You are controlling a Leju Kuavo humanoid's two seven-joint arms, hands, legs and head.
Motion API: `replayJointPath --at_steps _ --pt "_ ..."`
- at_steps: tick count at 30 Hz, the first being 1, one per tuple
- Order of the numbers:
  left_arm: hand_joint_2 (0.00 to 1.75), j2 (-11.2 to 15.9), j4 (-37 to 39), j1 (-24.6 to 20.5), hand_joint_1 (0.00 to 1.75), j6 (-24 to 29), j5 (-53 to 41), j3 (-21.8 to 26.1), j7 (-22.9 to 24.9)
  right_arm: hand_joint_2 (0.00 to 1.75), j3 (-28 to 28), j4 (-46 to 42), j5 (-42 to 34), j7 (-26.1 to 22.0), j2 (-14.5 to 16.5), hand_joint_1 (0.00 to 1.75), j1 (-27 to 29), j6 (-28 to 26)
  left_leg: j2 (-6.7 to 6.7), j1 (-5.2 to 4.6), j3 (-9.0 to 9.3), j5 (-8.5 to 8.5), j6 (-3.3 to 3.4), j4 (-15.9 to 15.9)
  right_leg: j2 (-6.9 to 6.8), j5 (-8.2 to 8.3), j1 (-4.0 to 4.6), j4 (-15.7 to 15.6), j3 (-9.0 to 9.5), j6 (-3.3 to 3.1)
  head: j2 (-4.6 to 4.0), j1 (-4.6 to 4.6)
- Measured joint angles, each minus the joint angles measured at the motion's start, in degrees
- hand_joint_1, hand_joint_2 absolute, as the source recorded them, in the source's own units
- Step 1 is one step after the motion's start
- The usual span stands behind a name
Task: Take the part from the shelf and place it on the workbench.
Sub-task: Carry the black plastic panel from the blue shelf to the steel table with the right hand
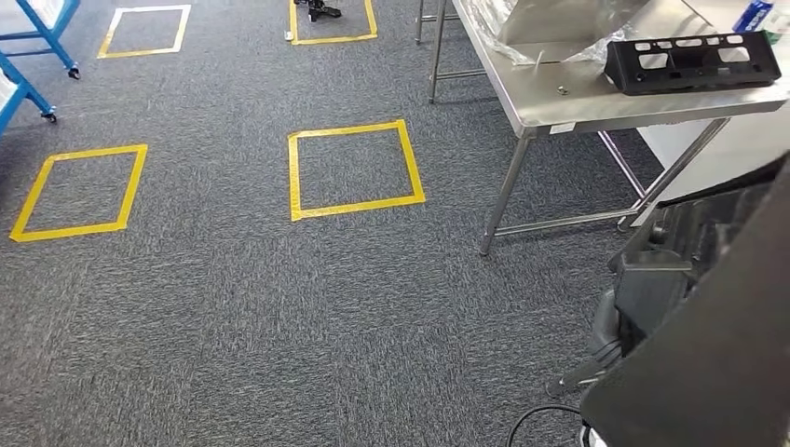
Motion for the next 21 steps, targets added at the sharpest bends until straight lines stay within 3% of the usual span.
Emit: replayJointPath --at_steps 1,3,5,6,7,8,10,12,14,15,17,19,20,21 --pt "1.75 0.0 0.0 0.0 0.00 0.0 0.0 0.0 0.0 1.75 -0.1 -0.3 -0.1 0.0 -0.4 1.75 -0.2 0.0 0.83 0.04 0.08 0.34 0.49 -0.5 -1.77 -0.88 0.16 1.1 -0.59 0.24 0.00 0.13" --pt "1.75 0.0 0.0 0.1 0.00 0.0 -0.1 0.0 -0.1 1.75 -0.2 -0.7 -0.3 0.2 -1.3 1.75 -0.7 0.1 2.54 -0.09 0.07 0.63 1.04 -0.9 -5.59 -4.38 0.35 7.0 -3.29 0.55 0.00 0.36" --pt "1.75 -0.1 0.0 0.3 0.00 0.0 -0.2 0.0 -0.1 1.75 -0.3 -0.8 -0.4 0.3 -1.9 1.75 -0.9 0.1 4.37 -0.26 -0.08 0.60 1.13 -0.8 -6.56 -7.12 0.25 13.8 -6.41 0.90 0.00 0.43" --pt "1.75 -0.1 0.0 0.3 0.00 0.0 -0.2 0.0 -0.1 1.75 -0.3 -0.8 -0.4 0.3 -2.0 1.75 -0.9 0.1 5.25 -0.29 -0.11 0.56 1.11 -0.8 -6.73 -7.09 0.21 15.0 -6.85 1.02 0.00 0.44" --pt "1.75 -0.1 0.0 0.2 0.00 0.0 -0.2 0.0 -0.1 1.75 -0.4 -0.9 -0.4 0.4 -2.2 1.75 -0.9 0.1 6.06 -0.29 -0.08 0.50 1.06 -0.8 -6.98 -5.97 0.19 13.8 -6.03 1.10 -0.01 0.44" --pt "1.75 -0.1 0.0 0.2 0.00 0.0 -0.2 0.0 -0.1 1.75 -0.4 -0.9 -0.4 0.4 -2.4 1.75 -0.9 0.1 6.79 -0.29 0.00 0.38 0.96 -0.7 -7.57 -4.19 0.20 10.6 -4.10 1.11 -0.01 0.45" --pt "1.75 -0.1 0.0 0.1 0.00 0.0 -0.2 0.0 -0.1 1.75 -0.5 -1.2 -0.4 0.5 -2.7 1.75 -1.1 0.1 8.05 -0.49 0.28 0.01 0.54 -0.6 -10.15 -1.48 0.50 2.6 0.36 0.68 -0.01 0.42" --pt "1.75 0.0 0.0 0.0 0.00 0.1 -0.2 0.0 0.0 1.75 -0.5 -1.5 -0.3 0.7 -2.9 1.75 -1.4 0.2 9.09 -0.80 0.52 -0.36 -0.01 -0.4 -11.30 -0.91 0.95 -0.8 2.11 -0.11 0.00 0.27" --pt "1.75 0.0 0.0 -0.1 0.00 0.2 -0.3 0.0 0.0 1.75 -0.5 -1.7 -0.1 1.1 -3.1 1.75 -1.4 0.3 10.14 -0.93 0.78 -0.65 -0.51 -0.4 -9.88 -0.75 0.98 -0.9 1.98 -0.80 0.00 0.16" --pt "1.75 0.0 0.0 -0.2 0.00 0.2 -0.3 0.0 0.0 1.75 -0.5 -1.7 0.0 1.2 -3.2 1.75 -1.4 0.2 9.75 -0.85 0.78 -1.11 -0.83 0.0 -9.25 -0.64 0.82 -1.0 1.98 -1.06 0.00 0.13" --pt "1.75 0.0 0.0 -0.4 0.00 0.3 -0.5 0.0 0.0 1.75 -0.5 -1.8 0.2 1.4 -3.2 1.75 -1.6 0.1 7.10 -0.60 -0.49 -3.63 -1.42 3.6 -8.03 -0.39 0.41 -1.2 2.01 -1.66 -0.01 -0.03" --pt "1.75 0.0 0.0 -0.5 0.00 0.5 -0.8 0.0 0.1 1.75 -0.5 -1.8 0.4 1.5 -3.2 1.75 -1.9 0.0 4.33 -0.34 -3.62 -7.37 -1.72 11.0 -6.80 -0.31 0.37 -1.2 1.96 -1.97 -0.02 -0.15" --pt "1.75 0.0 0.0 -0.4 0.00 0.6 -0.9 0.0 0.2 1.75 -0.5 -1.8 0.4 1.6 -3.2 1.75 -1.9 0.0 3.87 -0.30 -5.14 -8.48 -1.78 14.3 -6.03 -0.29 0.39 -1.2 1.97 -2.02 -0.01 -0.14" --pt "1.75 0.0 0.0 -0.3 0.00 0.7 -1.1 0.0 0.3 1.75 -0.5 -1.8 0.5 1.8 -3.3 1.75 -1.9 0.1 3.61 -0.29 -6.03 -8.49 -1.75 16.0 -5.16 -0.29 0.41 -1.1 1.99 -2.03 -0.01 -0.14"
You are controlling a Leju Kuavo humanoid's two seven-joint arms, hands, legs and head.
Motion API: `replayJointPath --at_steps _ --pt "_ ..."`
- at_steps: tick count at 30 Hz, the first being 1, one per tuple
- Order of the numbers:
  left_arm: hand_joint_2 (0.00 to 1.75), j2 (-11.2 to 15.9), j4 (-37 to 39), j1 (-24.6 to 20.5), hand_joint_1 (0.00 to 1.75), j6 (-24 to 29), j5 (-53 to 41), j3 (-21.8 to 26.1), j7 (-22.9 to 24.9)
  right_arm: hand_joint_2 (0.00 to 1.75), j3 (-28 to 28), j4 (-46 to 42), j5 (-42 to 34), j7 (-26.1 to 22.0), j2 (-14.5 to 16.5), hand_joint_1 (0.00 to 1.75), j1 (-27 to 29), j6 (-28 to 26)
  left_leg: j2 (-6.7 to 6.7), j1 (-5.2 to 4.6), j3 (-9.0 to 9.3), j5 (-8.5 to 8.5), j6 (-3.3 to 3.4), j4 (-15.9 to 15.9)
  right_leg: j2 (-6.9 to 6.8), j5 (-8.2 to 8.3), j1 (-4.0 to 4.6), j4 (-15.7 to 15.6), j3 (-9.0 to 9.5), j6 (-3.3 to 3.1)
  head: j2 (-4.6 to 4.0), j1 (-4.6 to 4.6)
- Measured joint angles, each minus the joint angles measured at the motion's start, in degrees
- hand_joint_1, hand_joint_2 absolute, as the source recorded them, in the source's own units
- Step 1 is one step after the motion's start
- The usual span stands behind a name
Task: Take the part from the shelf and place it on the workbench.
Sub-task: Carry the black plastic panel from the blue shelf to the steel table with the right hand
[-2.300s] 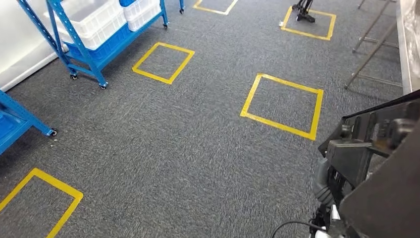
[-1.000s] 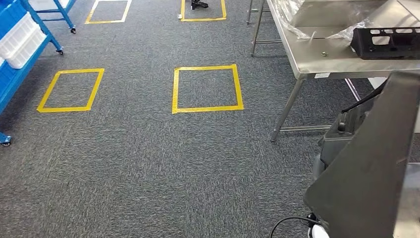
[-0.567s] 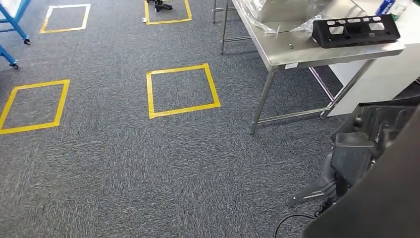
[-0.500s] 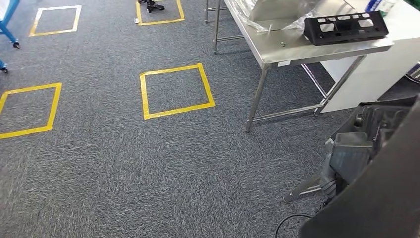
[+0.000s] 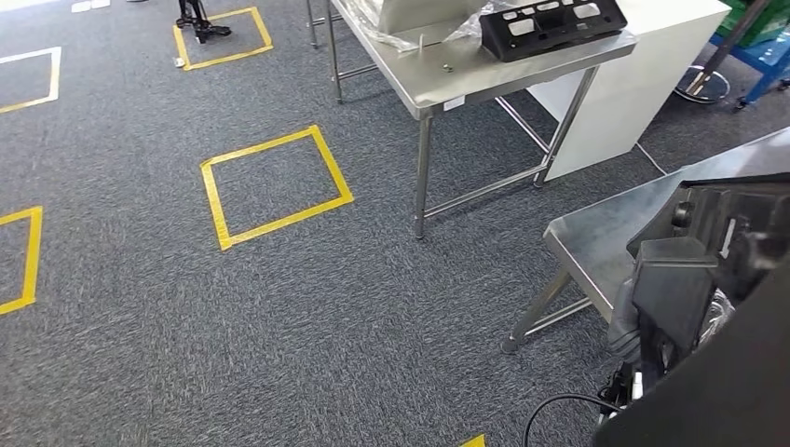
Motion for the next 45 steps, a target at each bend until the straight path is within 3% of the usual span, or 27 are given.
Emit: replayJointPath --at_steps 1,2,4,6,8,9,10,13,15,16,17,19,20,22,24,26,28,30,31,33,34,36,37,39,41,43,45 --pt "1.75 0.0 0.0 0.2 0.00 0.1 -0.1 0.0 0.1 1.75 0.0 0.0 0.1 0.2 0.0 1.75 0.0 0.0 -0.21 0.00 0.04 1.19 0.10 -0.5 0.93 -0.01 0.00 0.1 0.03 0.00 0.01 -0.01" --pt "1.75 0.0 0.0 0.3 0.00 0.2 -0.2 0.0 0.2 1.75 0.0 0.0 0.2 0.4 0.0 1.75 0.0 0.1 -0.61 0.04 0.99 3.34 0.26 -3.2 1.84 -0.04 -0.03 0.2 0.06 0.03 0.01 -0.01" --pt "1.75 0.0 0.0 0.4 0.00 0.3 -0.3 0.0 0.2 1.75 0.0 0.0 0.3 0.6 0.0 1.75 0.0 0.1 -3.36 0.29 3.71 7.33 0.55 -10.8 3.43 -0.13 -0.04 0.7 -0.13 0.30 0.01 0.00" --pt "1.75 0.0 0.0 0.4 0.00 0.3 -0.5 0.0 0.2 1.75 0.0 0.1 0.6 0.7 0.0 1.75 0.0 0.2 -5.70 0.47 4.95 8.50 0.71 -14.5 4.80 0.00 -0.10 1.0 -0.72 0.94 0.01 0.02" --pt "1.75 0.0 0.1 0.2 0.00 0.3 -0.7 0.0 0.2 1.75 0.1 0.1 1.0 0.8 0.0 1.75 0.2 0.2 -5.05 0.38 5.04 8.63 1.13 -14.8 6.20 0.45 -0.31 0.8 -1.27 1.82 0.01 0.02" --pt "1.75 -0.1 0.1 0.1 0.00 0.3 -0.7 0.0 0.2 1.75 0.1 0.2 1.2 0.8 -0.1 1.75 0.3 0.2 -4.29 0.36 5.10 8.90 1.54 -15.1 5.88 0.44 -0.33 0.9 -1.48 2.16 0.01 0.03" --pt "1.75 -0.1 0.1 0.1 0.00 0.4 -0.7 0.0 0.2 1.75 0.1 0.2 1.4 0.9 -0.1 1.75 0.3 0.2 -3.47 0.40 5.12 9.20 1.98 -15.5 4.55 -0.11 -0.26 1.7 -1.95 2.40 0.01 0.21" --pt "1.75 -0.2 0.1 0.3 0.00 0.4 -0.8 0.0 0.2 1.75 0.3 0.5 1.8 0.9 -0.2 1.75 0.2 0.2 -0.87 0.28 4.87 9.66 2.72 -16.0 -0.79 -5.09 -0.08 10.2 -5.99 2.87 0.01 0.83" --pt "1.75 -0.2 0.1 0.4 0.00 0.4 -0.8 0.0 0.2 1.75 0.5 0.8 1.9 0.9 -0.2 1.75 0.3 0.2 0.89 0.13 4.66 9.65 2.76 -15.9 -1.56 -7.01 -0.19 15.8 -8.43 3.12 0.00 0.85" --pt "1.75 -0.2 0.1 0.4 0.00 0.4 -0.8 0.0 0.2 1.75 0.5 1.0 1.9 0.9 -0.2 1.75 0.3 0.2 1.72 0.09 4.61 9.62 2.76 -15.9 -1.71 -6.44 -0.20 15.7 -8.24 3.15 0.00 0.86" --pt "1.75 -0.2 0.1 0.4 0.00 0.4 -0.8 0.0 0.2 1.75 0.5 1.1 1.9 0.9 -0.2 1.75 0.3 0.2 2.50 0.05 4.63 9.56 2.74 -15.8 -2.02 -4.98 -0.17 13.5 -6.85 3.07 0.00 0.86" --pt "1.75 -0.3 0.1 0.2 0.00 0.4 -0.8 0.0 0.2 1.75 0.5 1.1 1.9 0.9 -0.2 1.75 0.3 0.2 3.84 -0.15 4.80 9.36 2.56 -15.8 -3.98 -1.79 0.22 5.5 -2.22 2.51 0.00 0.85" --pt "1.75 -0.3 0.1 0.2 0.00 0.4 -0.8 0.0 0.2 1.75 0.6 1.1 1.9 1.0 -0.2 1.75 0.2 0.2 4.40 -0.29 4.89 9.24 2.37 -15.7 -4.92 -0.89 0.50 2.4 -0.51 2.09 0.00 0.81" --pt "1.75 -0.3 0.1 0.1 0.00 0.4 -0.9 0.0 0.2 1.75 0.6 1.1 2.2 1.1 -0.3 1.75 0.2 0.1 5.39 -0.50 5.04 9.08 1.90 -15.7 -5.45 -0.71 0.99 0.1 0.41 1.37 0.00 0.77" --pt "1.75 -0.2 0.1 0.0 0.00 0.5 -1.0 0.0 0.2 1.75 0.6 1.1 2.9 1.4 -0.3 1.75 0.4 0.0 5.82 -0.48 5.28 8.89 1.32 -15.7 -4.12 -0.32 0.76 -0.2 0.34 0.83 0.00 0.77" --pt "1.75 -0.2 0.1 -0.2 0.00 0.5 -1.1 0.0 0.3 1.75 0.6 1.1 3.5 1.7 -0.3 1.75 0.4 -0.2 3.40 -0.21 4.59 7.25 0.62 -13.6 -2.97 0.15 0.24 -0.8 0.53 0.27 0.01 0.65" --pt "1.75 -0.2 0.1 -0.1 0.00 0.6 -1.2 0.0 0.3 1.75 0.7 1.4 3.8 2.0 -0.3 1.75 0.4 -0.4 0.45 0.21 1.79 3.68 0.07 -7.2 -1.85 0.41 -0.03 -1.0 0.49 -0.09 -0.01 0.53" --pt "1.75 -0.1 0.1 0.1 0.00 0.5 -1.3 0.0 0.3 1.75 0.8 1.7 4.2 2.4 -0.3 1.75 0.5 -0.5 -0.15 0.40 -1.14 1.31 -0.29 -0.8 -0.43 0.47 -0.06 -0.8 0.28 -0.21 -0.01 0.50" --pt "1.75 -0.1 0.1 0.3 0.00 0.5 -1.3 0.1 0.3 1.75 0.9 2.0 4.5 2.6 -0.3 1.75 0.6 -0.6 -0.19 0.47 -1.55 1.68 -0.42 0.0 0.40 0.47 -0.09 -0.7 0.23 -0.20 -0.01 0.50" --pt "1.75 -0.1 0.1 0.4 0.00 0.5 -1.4 0.1 0.3 1.75 1.0 2.4 5.2 3.3 -0.3 1.75 0.7 -0.5 -0.86 0.73 0.53 5.29 -0.50 -4.7 2.06 0.39 -0.20 -0.3 0.19 0.00 0.01 0.49" --pt "1.75 0.0 0.1 0.4 0.00 0.5 -1.4 0.1 0.3 1.75 1.0 2.6 5.6 3.7 -0.3 1.75 0.7 -0.5 -2.41 0.98 2.17 7.02 -0.48 -8.3 2.81 0.29 -0.28 0.0 0.06 0.23 0.01 0.49" --pt "1.75 -0.1 0.1 0.4 0.00 0.4 -1.5 0.2 0.3 1.75 1.1 3.0 6.1 4.4 -0.4 1.75 0.6 -0.4 -5.47 1.33 4.24 8.65 -0.38 -13.4 4.30 0.17 -0.32 0.7 -0.62 1.00 0.01 0.56" --pt "1.75 -0.1 0.1 0.4 0.00 0.3 -1.5 0.3 0.3 1.75 1.1 3.2 6.2 4.7 -0.4 1.75 0.7 -0.3 -6.27 1.29 4.48 8.55 -0.17 -14.2 5.03 0.26 -0.42 0.9 -1.04 1.48 0.01 0.56" --pt "1.75 -0.2 0.1 0.4 0.00 0.3 -1.5 0.5 0.3 1.75 1.1 3.6 6.5 5.1 -0.5 1.75 0.9 -0.2 -5.03 1.13 4.49 8.79 0.60 -14.5 6.43 0.64 -0.76 0.8 -1.58 2.41 0.01 0.55" --pt "1.75 -0.2 0.1 0.4 0.00 0.2 -1.5 0.7 0.3 1.75 1.0 4.0 7.3 5.6 -0.7 1.75 1.1 0.0 -3.32 1.17 4.64 9.27 1.51 -15.1 4.52 -0.26 -0.68 2.3 -2.49 2.98 0.00 0.82" --pt "1.75 -0.3 0.1 0.4 0.00 0.1 -1.6 0.9 0.3 1.75 0.9 4.5 8.9 6.4 -0.8 1.75 1.0 0.2 -1.56 1.02 4.64 9.49 2.05 -15.5 0.45 -3.46 -0.45 8.0 -5.28 3.30 0.00 1.30" --pt "1.75 -0.3 0.1 0.5 0.00 0.1 -1.8 1.1 0.2 1.75 1.1 5.1 10.6 7.5 -0.9 1.75 0.9 0.5 0.26 0.74 4.55 9.41 2.25 -15.5 -1.32 -6.29 -0.54 14.8 -8.54 3.55 0.00 1.48"
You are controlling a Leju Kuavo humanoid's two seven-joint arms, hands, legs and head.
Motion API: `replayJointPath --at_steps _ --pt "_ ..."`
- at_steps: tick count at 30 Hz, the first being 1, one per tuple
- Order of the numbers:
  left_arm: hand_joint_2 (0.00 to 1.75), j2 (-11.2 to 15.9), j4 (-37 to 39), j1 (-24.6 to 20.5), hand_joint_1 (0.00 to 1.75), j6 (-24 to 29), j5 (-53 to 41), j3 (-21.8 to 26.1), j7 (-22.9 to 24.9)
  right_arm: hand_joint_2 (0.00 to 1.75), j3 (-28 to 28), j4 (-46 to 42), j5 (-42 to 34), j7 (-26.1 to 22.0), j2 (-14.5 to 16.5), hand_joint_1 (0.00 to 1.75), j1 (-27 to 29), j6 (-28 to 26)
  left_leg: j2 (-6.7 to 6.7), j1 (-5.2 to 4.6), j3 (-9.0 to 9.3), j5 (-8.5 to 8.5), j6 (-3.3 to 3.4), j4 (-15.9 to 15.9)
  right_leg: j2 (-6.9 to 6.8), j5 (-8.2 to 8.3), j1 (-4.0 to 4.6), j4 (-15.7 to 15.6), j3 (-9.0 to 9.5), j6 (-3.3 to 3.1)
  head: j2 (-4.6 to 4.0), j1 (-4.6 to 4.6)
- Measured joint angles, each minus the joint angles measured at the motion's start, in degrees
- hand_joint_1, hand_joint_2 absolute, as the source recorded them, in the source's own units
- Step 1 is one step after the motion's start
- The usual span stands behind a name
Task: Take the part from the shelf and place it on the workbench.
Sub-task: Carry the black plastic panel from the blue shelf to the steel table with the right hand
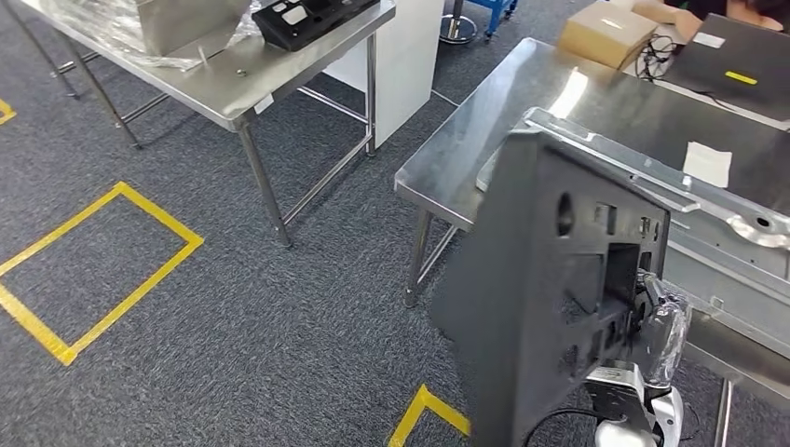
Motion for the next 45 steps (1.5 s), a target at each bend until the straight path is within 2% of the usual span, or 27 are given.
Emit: replayJointPath --at_steps 1,2,3,5,7,9,10,12,14,15,16,17,19,21,23,25,27,29,31,32,34,36,38,40,41,43,45 --pt "1.75 0.0 0.0 0.0 0.00 0.0 0.0 0.1 0.0 1.75 0.1 0.4 0.7 0.6 0.0 1.75 0.0 0.1 0.88 -0.10 0.01 -0.06 0.04 0.0 -0.28 -0.06 -0.05 1.3 -0.56 0.04 -0.01 0.00" --pt "1.75 0.0 0.0 0.0 0.00 0.0 -0.1 0.1 -0.1 1.75 0.1 0.9 1.2 1.1 0.0 1.75 0.0 0.2 1.67 -0.17 0.05 -0.13 0.04 0.0 -0.50 0.88 -0.05 0.5 -0.01 -0.01 0.00 0.01" --pt "1.75 0.0 0.0 -0.1 0.00 0.0 -0.1 0.1 -0.2 1.75 0.2 1.3 1.6 1.5 0.0 1.75 0.0 0.3 2.40 -0.26 0.15 -0.22 0.00 0.0 -0.98 2.63 0.02 -2.5 1.72 -0.22 0.00 0.02" --pt "1.75 0.0 0.0 -0.2 0.00 0.0 -0.2 0.2 -0.4 1.75 0.2 1.8 1.9 1.9 0.0 1.75 -0.2 0.4 3.63 -0.54 0.43 -0.48 -0.26 0.0 -3.43 5.54 0.57 -10.3 6.11 -1.10 0.01 0.00" --pt "1.75 -0.1 0.0 -0.3 0.00 0.1 -0.2 0.2 -0.5 1.75 0.3 2.1 2.0 1.9 0.0 1.75 -0.4 0.4 4.67 -0.79 0.64 -0.76 -0.74 0.1 -4.98 6.25 1.25 -14.2 8.03 -1.94 0.01 -0.06" --pt "1.75 0.0 0.0 -0.4 0.00 0.1 -0.3 0.2 -0.5 1.75 0.4 2.3 2.1 2.0 -0.1 1.75 -0.2 0.3 5.73 -0.96 0.99 -0.97 -1.31 -0.1 -3.88 6.29 1.34 -14.6 8.01 -2.46 0.01 -0.08" --pt "1.75 0.0 0.0 -0.5 0.00 0.1 -0.3 0.2 -0.6 1.75 0.4 2.3 2.1 2.0 -0.1 1.75 0.0 0.3 5.43 -0.95 1.19 -1.27 -1.64 0.0 -3.24 6.46 1.12 -15.0 8.22 -2.71 0.01 -0.13" --pt "1.75 0.0 0.0 -0.6 0.00 0.1 -0.4 0.2 -0.6 1.75 0.4 2.4 2.0 2.0 -0.1 1.75 0.2 0.2 2.89 -0.83 0.33 -3.36 -2.20 2.9 -1.97 6.88 0.55 -15.8 8.74 -3.25 0.01 -0.46" --pt "1.75 0.0 0.0 -0.5 0.00 0.1 -0.4 0.3 -0.7 1.75 0.4 2.5 1.9 1.9 -0.1 1.75 0.2 0.0 0.10 -0.50 -2.91 -7.06 -2.49 10.0 -0.67 6.99 0.36 -15.9 8.78 -3.51 0.00 -0.74" --pt "1.75 0.0 0.0 -0.4 0.00 0.1 -0.5 0.3 -0.7 1.75 0.4 2.5 1.8 1.9 -0.1 1.75 0.3 0.0 -0.37 -0.42 -4.68 -8.43 -2.64 13.7 0.12 6.98 0.35 -15.8 8.74 -3.56 -0.01 -0.74" --pt "1.75 0.1 0.0 -0.2 0.00 0.1 -0.6 0.3 -0.7 1.75 0.4 2.6 1.7 1.9 -0.1 1.75 0.5 -0.1 -0.52 -0.37 -5.82 -8.74 -2.76 15.8 0.98 6.95 0.35 -15.7 8.74 -3.57 -0.01 -0.75" --pt "1.75 0.1 0.0 -0.1 0.00 0.1 -0.7 0.4 -0.6 1.75 0.4 2.6 1.6 1.9 -0.1 1.75 0.6 -0.1 -0.60 -0.30 -6.00 -7.83 -2.85 15.8 1.91 6.90 0.31 -15.6 8.75 -3.52 -0.01 -0.74" --pt "1.75 0.1 0.0 -0.1 0.00 0.1 -0.8 0.4 -0.6 1.75 0.4 2.6 1.6 1.8 -0.1 1.75 0.8 -0.1 -1.60 0.02 -3.67 -3.44 -2.96 9.8 3.71 6.67 0.15 -15.1 8.77 -3.20 0.00 -0.75" --pt "1.75 0.1 0.0 -0.1 0.00 0.0 -0.8 0.4 -0.7 1.75 0.4 2.6 1.5 1.7 -0.1 1.75 0.9 -0.2 -4.71 0.50 -1.10 -0.71 -2.98 3.3 5.28 6.31 0.14 -14.3 8.26 -2.56 0.00 -0.77" --pt "1.75 0.0 0.1 -0.1 0.00 0.0 -0.9 0.4 -0.7 1.75 0.4 2.6 1.5 1.7 -0.1 1.75 1.0 -0.3 -6.20 0.55 -0.44 -0.60 -2.69 1.3 6.68 6.38 0.02 -13.8 7.49 -1.78 0.00 -0.76" --pt "1.75 0.0 0.1 -0.1 0.00 0.0 -1.0 0.4 -0.7 1.75 0.3 2.5 1.4 1.5 -0.1 1.75 1.5 -0.4 -4.77 0.40 -0.36 -0.35 -1.99 1.1 7.48 6.67 -0.32 -13.8 7.07 -1.10 0.01 -0.73" --pt "1.75 0.0 0.1 -0.2 0.00 0.0 -1.0 0.4 -0.7 1.75 0.3 2.5 1.4 1.4 -0.2 1.75 1.9 -0.4 -3.26 0.46 -0.19 -0.07 -1.18 0.7 4.61 5.47 -0.12 -11.8 6.00 -0.63 0.01 -0.46" --pt "1.75 -0.1 0.1 -0.1 0.00 0.0 -1.0 0.4 -0.7 1.75 0.3 2.5 1.3 1.3 -0.2 1.75 1.9 -0.4 -1.62 0.35 -0.17 -0.05 -0.65 0.5 0.74 2.09 0.12 -5.2 2.79 -0.32 0.01 -0.16" --pt "1.75 -0.1 0.1 0.0 0.00 0.0 -1.0 0.4 -0.7 1.75 0.3 2.5 1.2 1.3 -0.2 1.75 2.0 -0.4 0.08 0.14 -0.20 -0.18 -0.45 0.5 -0.24 -0.44 0.01 1.6 -0.67 -0.21 0.01 -0.10" --pt "1.75 -0.1 0.1 0.0 0.00 0.0 -1.0 0.4 -0.7 1.75 0.3 2.5 1.2 1.3 -0.2 1.75 2.1 -0.4 0.88 0.05 -0.17 -0.26 -0.43 0.5 -0.37 -0.24 0.00 2.6 -1.18 -0.27 0.01 -0.10" --pt "1.75 0.0 0.1 -0.1 0.00 0.0 -1.0 0.4 -0.7 1.75 0.3 2.5 1.2 1.3 -0.2 1.75 2.2 -0.4 2.37 -0.14 0.10 -0.49 -0.53 0.5 -1.03 3.01 0.16 -2.4 1.52 -0.73 0.00 -0.10" --pt "1.75 0.0 0.1 -0.2 0.00 0.0 -1.0 0.4 -0.7 1.75 0.3 2.5 1.2 1.3 -0.2 1.75 2.2 -0.4 3.59 -0.41 0.50 -0.83 -0.83 0.5 -3.64 5.79 0.83 -10.4 5.83 -1.65 0.00 -0.15" --pt "1.75 0.0 0.0 -0.3 0.00 0.0 -1.0 0.4 -0.7 1.75 0.3 2.5 1.2 1.3 -0.2 1.75 2.1 -0.4 4.62 -0.62 0.80 -1.13 -1.36 0.5 -5.00 6.19 1.51 -13.6 7.41 -2.43 0.01 -0.19" --pt "1.75 0.0 0.0 -0.4 0.00 0.0 -1.0 0.4 -0.7 1.75 0.3 2.4 1.2 1.3 -0.2 1.75 2.2 -0.4 5.54 -0.73 1.22 -1.41 -2.00 0.2 -3.58 6.35 1.44 -14.0 7.45 -2.93 0.00 -0.22" --pt "1.75 0.0 0.0 -0.4 0.00 0.0 -1.0 0.4 -0.7 1.75 0.3 2.4 1.2 1.3 -0.2 1.75 2.3 -0.4 5.01 -0.71 1.37 -1.80 -2.31 0.5 -2.93 6.50 1.23 -14.3 7.66 -3.16 -0.01 -0.30" --pt "1.75 0.1 0.0 -0.5 0.00 0.0 -1.0 0.4 -0.8 1.75 0.3 2.3 1.2 1.2 -0.2 1.75 2.2 -0.4 2.38 -0.53 0.18 -4.12 -2.80 3.9 -1.68 6.83 0.78 -14.9 8.10 -3.73 -0.01 -0.52" --pt "1.75 0.1 0.0 -0.4 0.00 0.0 -1.0 0.4 -0.8 1.75 0.3 2.3 1.2 1.2 -0.2 1.75 2.2 -0.4 0.12 -0.31 -3.04 -7.54 -3.04 11.0 -0.34 6.86 0.83 -14.9 8.12 -4.08 0.00 -0.62"
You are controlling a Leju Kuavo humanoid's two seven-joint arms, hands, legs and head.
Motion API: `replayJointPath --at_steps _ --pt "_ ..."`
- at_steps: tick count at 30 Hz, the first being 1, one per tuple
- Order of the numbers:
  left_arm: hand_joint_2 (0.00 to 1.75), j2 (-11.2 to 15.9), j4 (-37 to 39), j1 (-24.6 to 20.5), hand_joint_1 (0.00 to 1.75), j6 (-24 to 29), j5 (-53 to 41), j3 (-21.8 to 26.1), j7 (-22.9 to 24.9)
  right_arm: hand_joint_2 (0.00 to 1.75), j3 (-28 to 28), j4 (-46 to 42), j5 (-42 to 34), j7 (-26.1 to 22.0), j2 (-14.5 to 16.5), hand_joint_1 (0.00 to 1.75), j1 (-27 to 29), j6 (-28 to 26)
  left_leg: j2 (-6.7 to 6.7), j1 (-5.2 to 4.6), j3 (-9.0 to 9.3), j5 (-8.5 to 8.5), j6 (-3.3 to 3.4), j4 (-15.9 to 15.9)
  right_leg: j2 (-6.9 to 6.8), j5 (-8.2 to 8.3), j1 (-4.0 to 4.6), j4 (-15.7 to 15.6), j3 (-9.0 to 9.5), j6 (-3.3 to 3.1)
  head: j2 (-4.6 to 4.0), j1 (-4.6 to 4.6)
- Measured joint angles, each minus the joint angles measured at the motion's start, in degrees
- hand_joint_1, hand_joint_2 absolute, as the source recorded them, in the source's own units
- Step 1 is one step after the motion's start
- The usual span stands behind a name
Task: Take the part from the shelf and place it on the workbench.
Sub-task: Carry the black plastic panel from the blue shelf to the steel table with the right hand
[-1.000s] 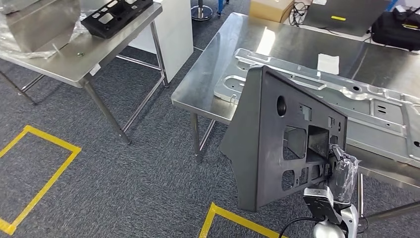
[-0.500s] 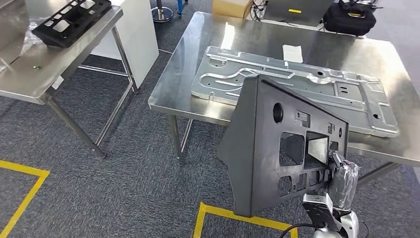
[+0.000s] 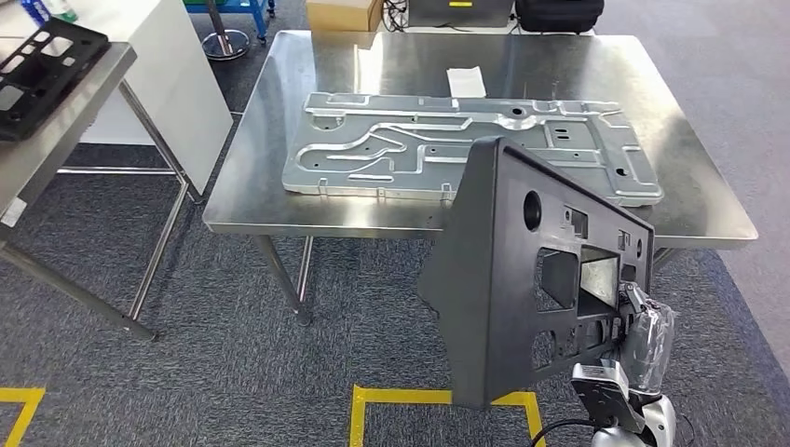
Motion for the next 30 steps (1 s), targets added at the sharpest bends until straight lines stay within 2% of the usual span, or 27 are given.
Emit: replayJointPath --at_steps 1,2,3,4,6,7,8,10,11,12,14,16,21,26,30 --pt "1.75 0.0 0.0 0.1 0.00 0.0 0.0 0.0 0.0 1.75 0.0 0.0 0.0 0.0 0.0 1.75 0.0 0.0 -0.38 0.04 -1.55 -0.95 -0.12 3.0 0.80 -0.03 0.04 0.1 -0.01 -0.11 0.01 0.02" --pt "1.75 0.0 0.0 0.3 0.00 0.0 0.0 0.0 0.0 1.75 0.0 0.0 0.0 0.0 0.0 1.75 0.0 0.0 -0.55 0.05 -2.38 -0.80 -0.23 4.4 1.66 -0.08 0.07 0.2 -0.01 -0.14 0.01 0.01" --pt "1.75 0.0 0.0 0.3 0.00 0.0 0.0 0.0 0.1 1.75 0.0 0.0 -0.1 0.0 0.0 1.75 0.1 0.0 -0.67 0.08 -2.32 0.47 -0.30 3.6 2.57 -0.15 0.06 0.4 -0.02 -0.11 0.01 0.01" --pt "1.75 0.0 0.0 0.4 0.00 0.0 0.0 0.0 0.1 1.75 0.0 0.0 -0.1 0.0 0.0 1.75 0.1 0.0 -0.97 0.16 -1.36 2.62 -0.29 1.0 3.45 -0.28 0.05 0.7 -0.02 -0.01 0.01 0.01" --pt "1.75 0.1 0.0 0.3 0.00 0.0 -0.1 0.0 0.1 1.75 0.0 0.0 -0.1 -0.1 0.0 1.75 0.1 -0.1 -2.75 0.39 1.27 6.16 -0.03 -5.9 4.76 -0.65 0.08 1.4 -0.24 0.31 -0.01 -0.03" --pt "1.75 0.1 0.0 0.3 0.00 0.0 -0.2 0.0 0.1 1.75 0.0 0.0 -0.2 -0.3 0.0 1.75 0.1 -0.2 -3.61 0.47 2.08 6.88 0.16 -8.1 5.24 -0.75 0.07 1.7 -0.47 0.56 -0.01 -0.02" --pt "1.75 0.1 0.0 0.2 0.00 -0.1 -0.3 0.0 0.0 1.75 0.0 0.0 -0.3 -0.4 0.0 1.75 0.2 -0.5 -4.21 0.45 2.39 6.88 0.39 -9.2 5.61 -0.79 0.05 1.9 -0.73 0.86 -0.01 -0.03" --pt "1.75 0.0 0.0 0.0 0.00 -0.2 -0.4 0.0 -0.1 1.75 0.0 -0.1 -0.6 -0.8 0.1 1.75 0.4 -0.9 -4.00 0.30 2.51 6.90 1.01 -9.6 6.28 -0.62 -0.13 1.9 -1.03 1.62 0.01 -0.02" --pt "1.75 0.0 0.0 0.0 0.00 -0.3 -0.4 0.0 -0.2 1.75 0.0 -0.2 -0.7 -0.9 0.1 1.75 0.6 -1.0 -3.76 0.19 2.56 7.01 1.29 -9.9 5.94 -0.53 -0.20 1.8 -1.00 1.90 0.01 -0.03" --pt "1.75 0.0 0.0 0.0 0.00 -0.3 -0.4 0.1 -0.2 1.75 0.0 -0.3 -0.8 -1.1 0.1 1.75 0.6 -1.1 -3.66 0.17 2.66 7.11 1.39 -10.1 5.49 -0.48 -0.12 1.6 -0.88 1.85 0.01 0.14" --pt "1.75 -0.1 0.0 0.0 0.00 -0.4 -0.4 0.1 -0.3 1.75 0.0 -0.4 -1.0 -1.3 0.2 1.75 0.5 -1.3 -3.57 0.06 2.76 7.16 1.34 -10.4 4.45 -0.32 0.07 1.3 -0.62 1.10 0.00 0.40" --pt "1.75 -0.1 0.0 0.0 0.00 -0.4 -0.4 0.1 -0.3 1.75 0.0 -0.5 -1.1 -1.5 0.2 1.75 0.4 -1.5 -3.55 -0.08 2.91 7.18 1.43 -10.4 4.43 -0.19 0.11 1.1 -0.50 0.64 0.00 0.47" --pt "1.75 -0.1 0.0 0.0 0.00 -0.9 0.5 0.5 -0.6 1.75 0.0 -0.5 -1.5 -1.8 0.5 1.75 0.5 -2.0 -3.55 -0.20 2.92 7.21 1.66 -10.3 4.37 -0.07 0.04 0.8 -0.41 1.03 0.00 0.45" --pt "1.75 -0.1 0.0 -0.1 0.00 -0.2 1.5 2.4 2.4 1.75 0.0 -0.5 -0.7 -1.5 1.0 1.75 0.7 -2.4 -3.54 -0.20 2.91 7.20 1.66 -10.3 4.36 -0.09 0.03 0.8 -0.43 1.50 0.00 0.42" --pt "1.75 0.0 0.0 -0.1 0.00 -0.8 1.7 3.5 2.7 1.75 0.1 -0.3 -0.1 -0.5 1.0 1.75 0.6 -1.9 -3.55 -0.19 2.85 7.13 1.71 -10.3 4.30 -0.12 -0.02 0.7 -0.44 1.74 0.01 0.41"
